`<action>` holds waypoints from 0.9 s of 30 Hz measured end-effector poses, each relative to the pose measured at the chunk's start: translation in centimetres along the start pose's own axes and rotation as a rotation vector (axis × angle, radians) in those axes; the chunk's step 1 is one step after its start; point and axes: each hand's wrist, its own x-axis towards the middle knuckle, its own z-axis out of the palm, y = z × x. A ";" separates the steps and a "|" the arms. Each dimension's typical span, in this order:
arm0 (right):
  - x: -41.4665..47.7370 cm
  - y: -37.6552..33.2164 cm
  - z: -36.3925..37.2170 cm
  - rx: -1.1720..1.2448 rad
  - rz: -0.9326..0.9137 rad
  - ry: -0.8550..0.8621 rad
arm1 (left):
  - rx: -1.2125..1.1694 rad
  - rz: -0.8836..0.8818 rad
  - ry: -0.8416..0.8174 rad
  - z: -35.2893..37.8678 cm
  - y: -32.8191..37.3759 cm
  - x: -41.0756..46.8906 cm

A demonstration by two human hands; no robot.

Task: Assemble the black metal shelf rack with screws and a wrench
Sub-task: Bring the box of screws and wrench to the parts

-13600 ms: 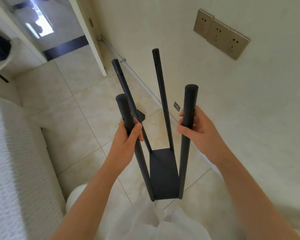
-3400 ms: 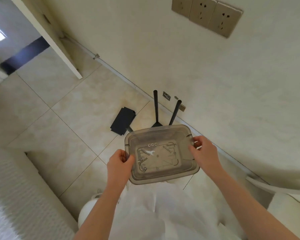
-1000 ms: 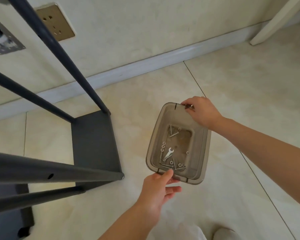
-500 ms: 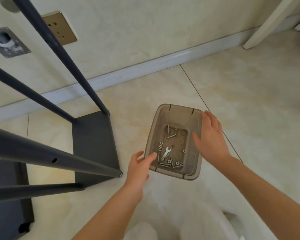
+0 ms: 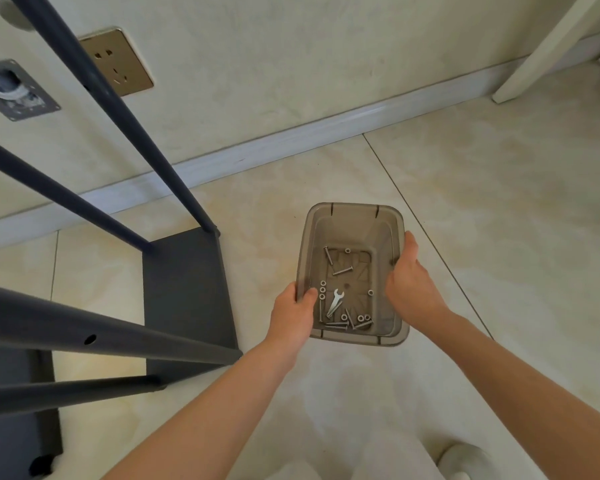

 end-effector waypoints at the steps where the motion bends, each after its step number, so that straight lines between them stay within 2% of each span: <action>1: 0.4 -0.1 -0.1 -0.003 -0.002 0.010 | 0.001 0.004 -0.009 0.1 0.2 0.4; 12: 0.6 -1.8 -1.3 -0.081 0.007 0.052 | 0.097 0.042 -0.015 -0.1 2.6 0.2; 15: -0.6 -2.5 -2.3 -0.191 -0.073 0.096 | 0.151 0.114 0.035 -1.4 2.9 -1.6; 18: -2.0 -3.9 -3.3 -0.264 -0.152 0.097 | 0.217 0.197 0.018 -3.1 3.2 -4.1; 23: -5.6 -8.4 -4.3 -0.317 -0.333 -0.029 | 0.481 0.362 -0.098 -6.9 2.0 -9.3; 27: -9.0 -13.1 -5.5 -0.358 -0.554 -0.150 | 0.600 0.296 -0.196 -10.1 2.1 -12.4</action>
